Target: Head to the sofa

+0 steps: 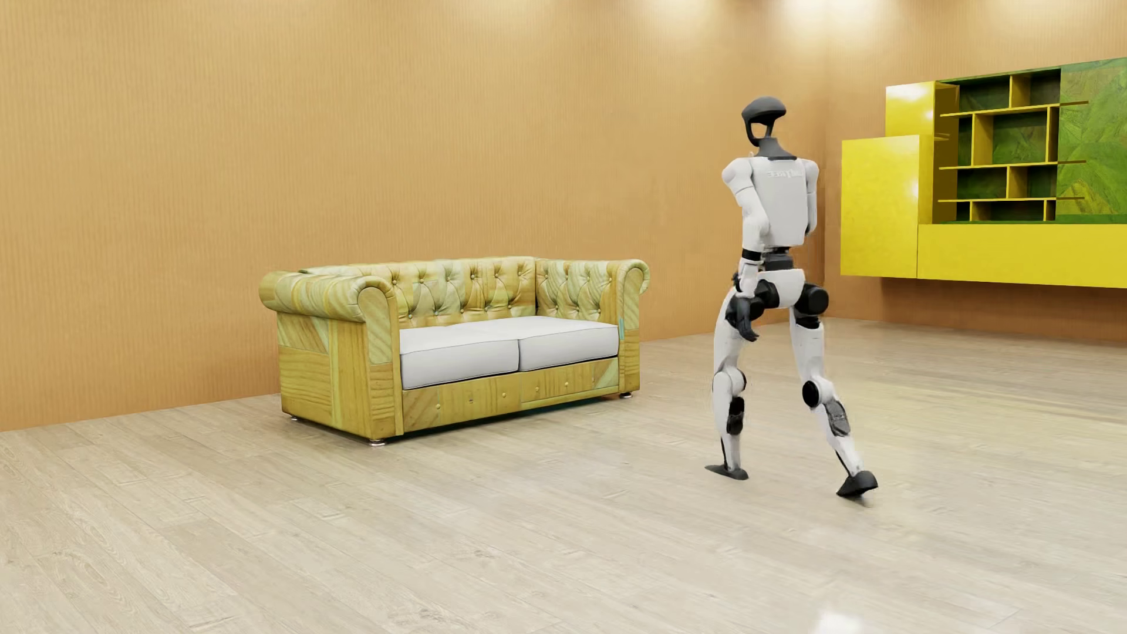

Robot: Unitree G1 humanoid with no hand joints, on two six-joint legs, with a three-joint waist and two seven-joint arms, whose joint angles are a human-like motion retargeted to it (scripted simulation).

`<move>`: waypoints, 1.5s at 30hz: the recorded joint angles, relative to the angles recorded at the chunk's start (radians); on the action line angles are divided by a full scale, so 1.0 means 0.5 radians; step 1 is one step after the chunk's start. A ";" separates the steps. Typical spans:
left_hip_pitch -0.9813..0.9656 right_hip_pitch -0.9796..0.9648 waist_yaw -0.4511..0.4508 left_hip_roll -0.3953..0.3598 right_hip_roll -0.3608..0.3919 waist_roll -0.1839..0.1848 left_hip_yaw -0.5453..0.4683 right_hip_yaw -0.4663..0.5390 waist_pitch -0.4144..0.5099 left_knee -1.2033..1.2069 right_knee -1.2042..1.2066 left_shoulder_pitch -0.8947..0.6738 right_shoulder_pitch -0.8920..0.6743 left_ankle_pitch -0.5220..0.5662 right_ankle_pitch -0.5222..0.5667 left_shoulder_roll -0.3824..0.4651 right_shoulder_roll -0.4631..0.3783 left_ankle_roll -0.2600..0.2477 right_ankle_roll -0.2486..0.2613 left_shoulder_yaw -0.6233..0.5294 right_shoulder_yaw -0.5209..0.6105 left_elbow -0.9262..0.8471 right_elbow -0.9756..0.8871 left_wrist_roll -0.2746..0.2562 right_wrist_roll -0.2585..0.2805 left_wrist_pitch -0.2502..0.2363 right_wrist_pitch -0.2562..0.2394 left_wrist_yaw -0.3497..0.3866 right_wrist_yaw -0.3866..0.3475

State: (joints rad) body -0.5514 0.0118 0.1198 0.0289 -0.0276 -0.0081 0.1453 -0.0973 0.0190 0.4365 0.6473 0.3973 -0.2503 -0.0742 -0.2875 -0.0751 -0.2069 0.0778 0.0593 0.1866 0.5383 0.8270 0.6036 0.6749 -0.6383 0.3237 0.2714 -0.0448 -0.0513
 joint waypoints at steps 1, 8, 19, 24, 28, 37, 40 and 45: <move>0.040 -0.100 0.001 -0.003 -0.036 -0.019 0.033 0.046 0.016 0.097 0.266 -0.029 0.017 -0.117 0.267 0.006 0.055 0.000 0.075 -0.015 0.016 0.029 0.143 0.062 0.065 0.024 0.086 -0.059 -0.030; 0.529 -1.023 -0.153 -0.165 -0.555 -0.177 0.134 -0.121 0.087 0.038 1.228 -0.460 0.340 -0.470 0.351 0.227 -0.077 0.019 -0.088 0.093 0.214 -0.073 0.498 0.097 0.199 -0.114 0.167 0.288 0.179; 0.700 -0.992 -0.329 -0.150 -0.067 -0.125 -0.101 -0.335 -0.019 0.652 -0.507 -0.893 1.030 -0.576 0.484 0.341 -0.075 -0.137 -0.328 -0.047 -0.291 -0.433 0.628 -0.041 0.297 -0.428 0.383 0.399 0.174; 0.092 -0.696 -0.341 0.023 -0.029 0.015 -0.393 -0.464 0.003 1.922 -0.270 -0.712 0.842 -0.078 0.104 0.413 0.123 -0.635 -0.250 -0.278 -0.388 -0.184 0.526 0.197 0.216 -0.276 0.279 -0.101 0.062; -0.126 -0.476 -0.283 0.419 0.032 0.118 -0.299 -0.330 -0.003 1.388 -0.311 -0.485 0.427 -0.312 -0.033 0.348 0.216 -0.459 -0.130 0.001 -0.306 0.081 0.542 0.117 0.085 -0.039 0.208 0.041 -0.047; 0.309 -0.628 -0.136 0.413 -0.229 0.164 0.279 0.167 -0.006 0.486 0.109 -0.188 0.136 -0.558 0.026 0.241 0.223 -0.191 0.146 -0.043 -0.268 0.052 0.250 0.205 0.050 -0.098 -0.005 -0.085 -0.168; 0.455 -0.876 -0.125 0.321 -0.412 0.074 0.443 0.126 0.025 0.375 0.522 -0.273 0.145 -0.584 0.215 0.311 0.152 -0.167 0.294 -0.092 -0.062 -0.118 0.406 0.225 -0.061 -0.180 -0.004 0.029 0.091; 0.676 -1.102 -0.175 0.111 -0.505 -0.069 0.470 0.000 0.021 0.039 0.771 -0.540 0.411 -0.526 0.098 0.348 0.045 -0.150 0.070 0.079 -0.209 -0.373 0.659 -0.021 0.032 -0.267 0.241 0.275 -0.116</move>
State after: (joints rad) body -0.2136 -0.5393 0.0323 0.0844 -0.2802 -0.0424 0.3805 -0.0975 0.0297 0.4561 1.0326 0.1274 -0.0445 -0.3374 -0.2383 0.0991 -0.1844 0.0026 0.0943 0.2259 0.4340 0.6407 0.9333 0.6646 -0.6222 0.1904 0.3922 0.0929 -0.1094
